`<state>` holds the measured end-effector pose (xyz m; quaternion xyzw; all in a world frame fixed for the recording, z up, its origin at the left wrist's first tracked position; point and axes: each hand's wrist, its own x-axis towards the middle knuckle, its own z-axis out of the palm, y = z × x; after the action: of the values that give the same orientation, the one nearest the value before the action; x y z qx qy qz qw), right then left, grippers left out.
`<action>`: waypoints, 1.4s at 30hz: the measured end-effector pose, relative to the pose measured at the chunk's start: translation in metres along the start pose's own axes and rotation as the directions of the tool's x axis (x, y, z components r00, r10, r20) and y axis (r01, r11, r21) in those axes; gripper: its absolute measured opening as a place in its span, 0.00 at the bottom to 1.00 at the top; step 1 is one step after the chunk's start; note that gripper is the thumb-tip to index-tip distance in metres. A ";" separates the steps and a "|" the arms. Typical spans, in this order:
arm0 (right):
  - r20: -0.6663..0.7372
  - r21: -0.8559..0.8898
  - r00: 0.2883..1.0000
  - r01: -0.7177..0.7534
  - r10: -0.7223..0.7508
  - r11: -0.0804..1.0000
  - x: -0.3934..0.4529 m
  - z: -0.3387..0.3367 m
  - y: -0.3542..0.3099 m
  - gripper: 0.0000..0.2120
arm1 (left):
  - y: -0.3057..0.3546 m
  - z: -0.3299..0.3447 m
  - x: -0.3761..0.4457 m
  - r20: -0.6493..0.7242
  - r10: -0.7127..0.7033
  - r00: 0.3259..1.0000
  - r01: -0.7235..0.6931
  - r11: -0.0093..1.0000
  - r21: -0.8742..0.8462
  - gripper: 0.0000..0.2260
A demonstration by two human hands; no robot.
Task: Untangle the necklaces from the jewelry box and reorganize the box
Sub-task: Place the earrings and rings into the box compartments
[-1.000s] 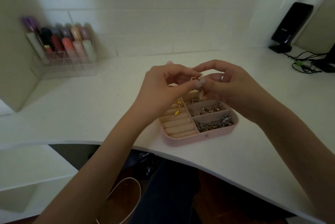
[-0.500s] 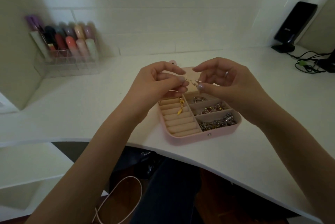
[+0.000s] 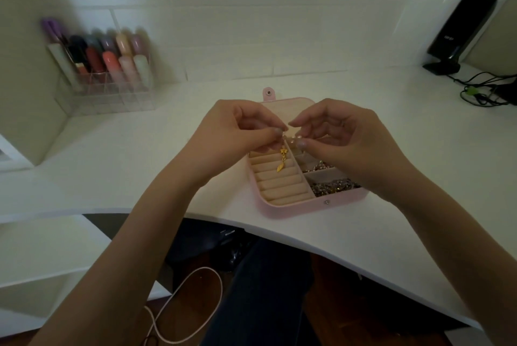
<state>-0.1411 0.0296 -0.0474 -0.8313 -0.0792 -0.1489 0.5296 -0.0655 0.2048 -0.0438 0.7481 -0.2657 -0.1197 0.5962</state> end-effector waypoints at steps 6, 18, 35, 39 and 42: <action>-0.005 -0.042 1.000 -0.001 0.001 0.999 -0.006 0.007 0.000 0.12 | -0.004 -0.005 -0.004 0.013 0.103 0.995 -0.102 0.959 0.266 0.02; -0.064 -0.179 0.995 -0.083 0.072 0.980 -0.018 0.032 0.001 0.07 | -0.026 -0.009 -0.014 0.002 0.261 0.965 -0.244 0.900 0.361 0.11; -0.034 -0.365 0.994 -0.107 0.102 0.925 -0.016 0.038 -0.006 0.07 | -0.039 -0.012 -0.012 0.176 0.387 0.905 -0.410 0.685 0.602 0.07; -0.023 -0.357 0.994 -0.112 0.111 0.927 -0.016 0.037 -0.008 0.08 | -0.035 -0.012 -0.014 0.216 0.369 0.904 -0.417 0.646 0.640 0.07; -0.016 -0.352 0.994 -0.109 0.110 0.930 -0.016 0.037 -0.008 0.08 | -0.032 -0.015 -0.015 0.232 0.343 0.910 -0.409 0.654 0.637 0.08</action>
<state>-0.1521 0.0669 -0.0602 -0.9160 -0.0059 -0.1294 0.3797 -0.0626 0.2302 -0.0722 0.8342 -0.4664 0.0763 0.2842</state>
